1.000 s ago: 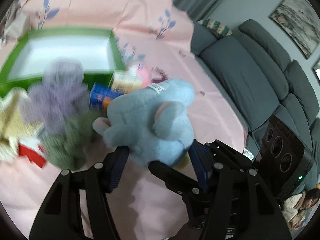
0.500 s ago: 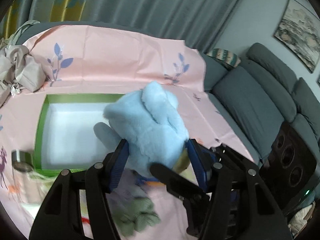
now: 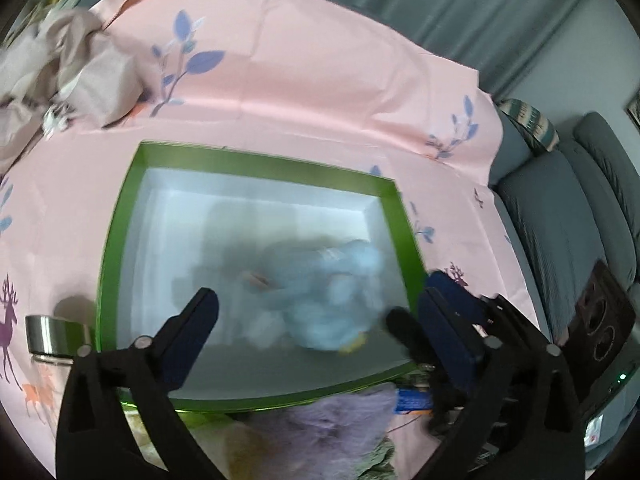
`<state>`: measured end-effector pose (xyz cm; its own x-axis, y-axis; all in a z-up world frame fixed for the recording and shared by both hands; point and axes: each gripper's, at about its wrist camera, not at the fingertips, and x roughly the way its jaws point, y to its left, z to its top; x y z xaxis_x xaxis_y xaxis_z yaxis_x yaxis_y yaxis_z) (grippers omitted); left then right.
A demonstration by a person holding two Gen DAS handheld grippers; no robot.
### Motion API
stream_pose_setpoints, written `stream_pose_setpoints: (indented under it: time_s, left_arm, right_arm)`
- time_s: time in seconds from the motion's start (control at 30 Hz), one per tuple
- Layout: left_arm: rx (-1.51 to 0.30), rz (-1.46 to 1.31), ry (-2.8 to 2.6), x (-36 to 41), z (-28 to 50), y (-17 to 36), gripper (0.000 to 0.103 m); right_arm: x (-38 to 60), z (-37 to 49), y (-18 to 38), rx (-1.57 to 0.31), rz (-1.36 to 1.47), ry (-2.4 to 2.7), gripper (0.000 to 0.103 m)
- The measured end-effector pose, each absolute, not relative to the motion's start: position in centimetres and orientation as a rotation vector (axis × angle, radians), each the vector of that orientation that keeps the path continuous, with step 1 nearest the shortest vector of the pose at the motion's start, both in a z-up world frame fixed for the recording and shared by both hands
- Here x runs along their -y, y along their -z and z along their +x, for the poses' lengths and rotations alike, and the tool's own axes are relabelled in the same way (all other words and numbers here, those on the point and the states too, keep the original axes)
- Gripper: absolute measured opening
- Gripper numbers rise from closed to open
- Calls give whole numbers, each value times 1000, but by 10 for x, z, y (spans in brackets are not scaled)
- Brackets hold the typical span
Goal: Organize soft objects
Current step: 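Carry the blue plush toy into the green box and open the right gripper, then grasp the green cloth with the right gripper and lift it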
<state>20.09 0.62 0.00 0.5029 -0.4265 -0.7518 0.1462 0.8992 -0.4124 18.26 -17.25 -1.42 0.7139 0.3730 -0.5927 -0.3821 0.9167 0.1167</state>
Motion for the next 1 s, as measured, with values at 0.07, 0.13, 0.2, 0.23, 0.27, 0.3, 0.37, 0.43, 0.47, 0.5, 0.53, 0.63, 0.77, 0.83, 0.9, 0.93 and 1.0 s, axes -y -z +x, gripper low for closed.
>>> stream_pose_setpoints:
  time_s: [0.07, 0.13, 0.2, 0.23, 0.27, 0.3, 0.37, 0.43, 0.47, 0.5, 0.53, 0.63, 0.77, 0.83, 0.9, 0.93, 1.0]
  left_arm:
    - [-992, -321, 333, -15, 196, 1, 102]
    - [-989, -309, 310, -21, 190, 0, 102]
    - [-980, -275, 279, -23, 179, -4, 102]
    - [-975, -261, 270, -24, 174, -5, 102]
    - [-969, -249, 263, -25, 169, -7, 102]
    - [-959, -235, 256, -25, 161, -9, 102]
    - [-947, -220, 259, -26, 147, -12, 102]
    - [-937, -208, 262, -25, 136, -13, 102]
    - [-933, -204, 263, -24, 130, -13, 102]
    - [-928, -197, 270, -23, 120, -14, 102]
    - [-925, -193, 278, -22, 113, -14, 102]
    - [-924, -179, 296, -17, 94, -11, 102]
    - [-940, -158, 312, -9, 68, -1, 102]
    - [-950, -163, 321, -7, 58, 5, 102]
    - [-969, -176, 332, -5, 47, 15, 102]
    - [-974, -177, 336, -4, 44, 18, 102]
    - [-993, -188, 346, -1, 35, 28, 102]
  right_arm:
    - [184, 174, 16, -653, -7, -404, 61]
    - [195, 165, 17, -662, 4, -397, 64]
    - [202, 157, 17, -670, 14, -386, 64]
    - [206, 152, 17, -671, 19, -382, 66]
    - [211, 145, 18, -674, 28, -384, 67]
    - [214, 140, 19, -678, 36, -386, 71]
    - [217, 125, 21, -682, 46, -394, 73]
    - [217, 113, 25, -691, 45, -404, 73]
    - [216, 107, 27, -698, 42, -410, 73]
    - [215, 102, 28, -699, 40, -411, 73]
    - [214, 95, 30, -702, 37, -418, 73]
    - [212, 78, 35, -711, 30, -430, 73]
    - [212, 61, 41, -742, 26, -436, 74]
    - [212, 53, 45, -758, 32, -437, 74]
    - [213, 46, 50, -776, 39, -435, 74]
    - [214, 44, 53, -785, 43, -434, 74]
    - [214, 38, 60, -808, 47, -436, 74]
